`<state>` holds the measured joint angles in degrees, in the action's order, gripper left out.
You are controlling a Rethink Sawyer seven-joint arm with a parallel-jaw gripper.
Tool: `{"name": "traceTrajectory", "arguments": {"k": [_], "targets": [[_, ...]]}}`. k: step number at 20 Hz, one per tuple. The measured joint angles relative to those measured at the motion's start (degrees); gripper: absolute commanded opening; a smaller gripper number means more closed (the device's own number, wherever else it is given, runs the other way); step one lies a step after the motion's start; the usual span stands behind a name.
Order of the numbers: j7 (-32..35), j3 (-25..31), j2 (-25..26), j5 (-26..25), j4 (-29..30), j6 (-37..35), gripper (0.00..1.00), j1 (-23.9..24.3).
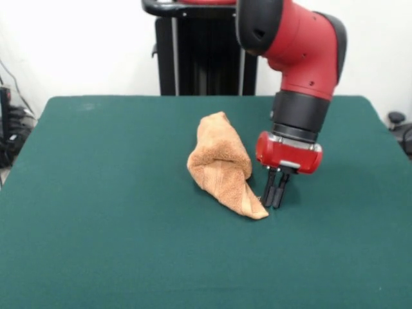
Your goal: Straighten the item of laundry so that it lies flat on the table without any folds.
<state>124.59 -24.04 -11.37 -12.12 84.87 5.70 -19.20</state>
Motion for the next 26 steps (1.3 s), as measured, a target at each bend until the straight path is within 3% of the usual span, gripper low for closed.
{"name": "traceTrajectory", "arguments": {"k": [18, 26], "targets": [[0.0, -8.3, 6.1, 14.8, -0.2, 0.8, 0.00, -7.4], [0.0, -17.1, 14.0, 26.0, -1.0, 0.0, 0.00, -15.7]]}}
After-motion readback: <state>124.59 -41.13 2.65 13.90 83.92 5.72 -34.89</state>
